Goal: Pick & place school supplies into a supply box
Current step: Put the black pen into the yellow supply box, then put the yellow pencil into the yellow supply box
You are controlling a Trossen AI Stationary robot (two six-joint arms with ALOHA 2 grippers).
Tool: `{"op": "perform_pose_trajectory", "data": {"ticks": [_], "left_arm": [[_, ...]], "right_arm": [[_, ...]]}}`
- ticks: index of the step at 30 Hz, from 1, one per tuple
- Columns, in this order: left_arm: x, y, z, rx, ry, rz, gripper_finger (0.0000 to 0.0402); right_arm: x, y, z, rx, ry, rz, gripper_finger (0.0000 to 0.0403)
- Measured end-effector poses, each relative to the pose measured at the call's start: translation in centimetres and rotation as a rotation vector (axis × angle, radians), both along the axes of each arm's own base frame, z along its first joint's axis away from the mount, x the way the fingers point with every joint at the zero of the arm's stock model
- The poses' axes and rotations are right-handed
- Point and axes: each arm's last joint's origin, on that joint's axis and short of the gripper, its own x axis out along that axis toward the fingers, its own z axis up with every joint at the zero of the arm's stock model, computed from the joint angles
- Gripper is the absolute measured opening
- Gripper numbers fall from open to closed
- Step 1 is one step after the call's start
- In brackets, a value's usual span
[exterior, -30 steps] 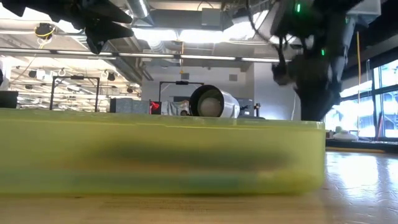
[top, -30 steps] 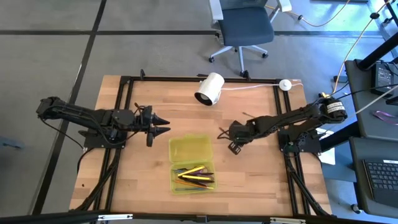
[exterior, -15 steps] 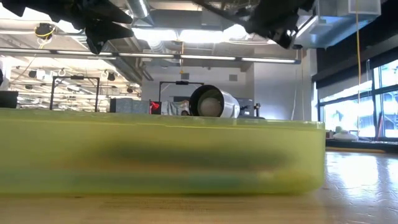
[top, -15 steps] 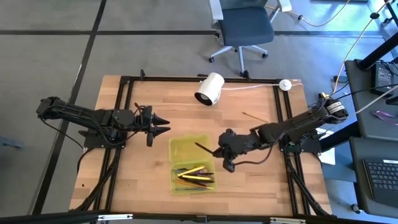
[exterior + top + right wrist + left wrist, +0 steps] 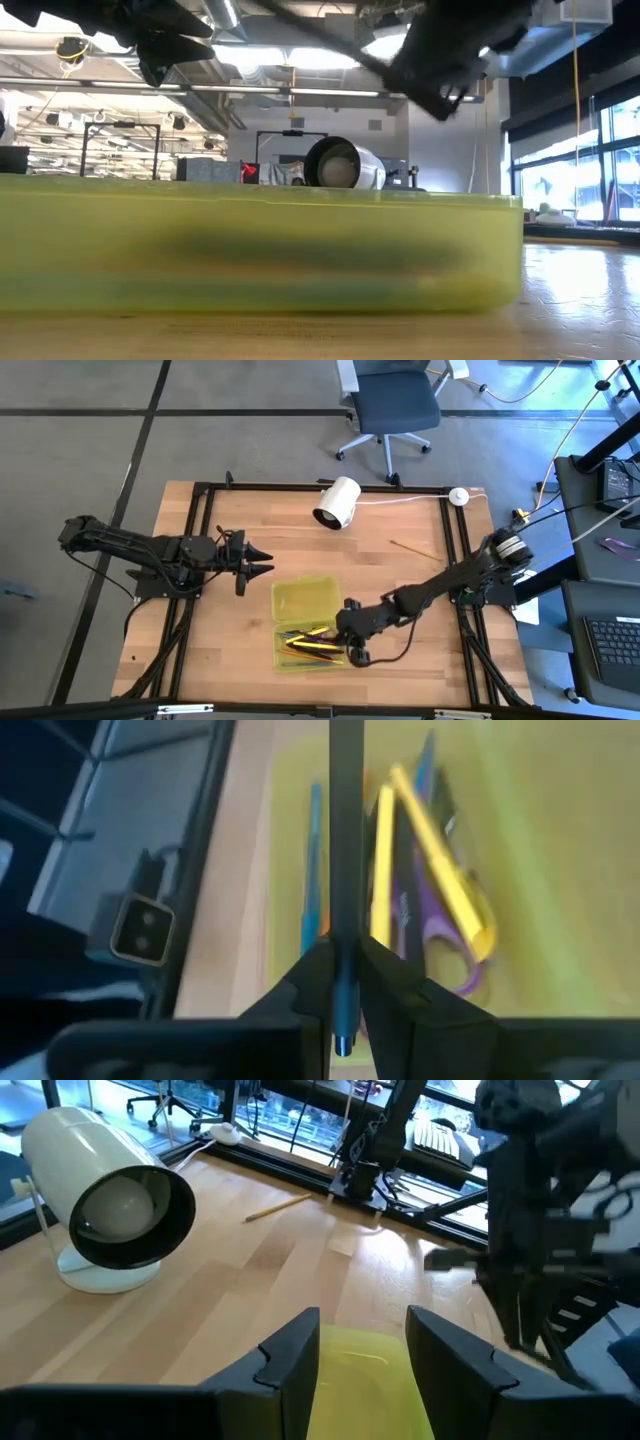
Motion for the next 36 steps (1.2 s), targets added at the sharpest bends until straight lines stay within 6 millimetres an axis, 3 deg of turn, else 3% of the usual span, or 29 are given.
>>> {"op": "perform_pose_trajectory", "data": {"ticks": [6,12,16,24,36], "left_arm": [[0.0,0.0,0.0,0.034,0.004,-0.005,0.0143],[0.0,0.0,0.0,0.036,0.004,-0.004,0.0143],[0.0,0.0,0.0,0.036,0.005,-0.005,0.0143],[0.0,0.0,0.0,0.037,0.005,-0.004,0.0143],[0.0,0.0,0.0,0.035,0.005,-0.010,0.0143]], "right_arm": [[2.1,2.0,-1.7,-0.024,0.052,0.068,0.0045],[3.7,2.9,-3.8,-0.061,0.225,0.103,0.0045],[3.8,3.0,-4.5,-0.086,0.313,0.096,0.0045],[3.9,3.0,-4.5,-0.085,0.313,0.098,0.0048],[4.2,1.9,-3.8,-0.024,0.326,0.115,0.0151]]}}
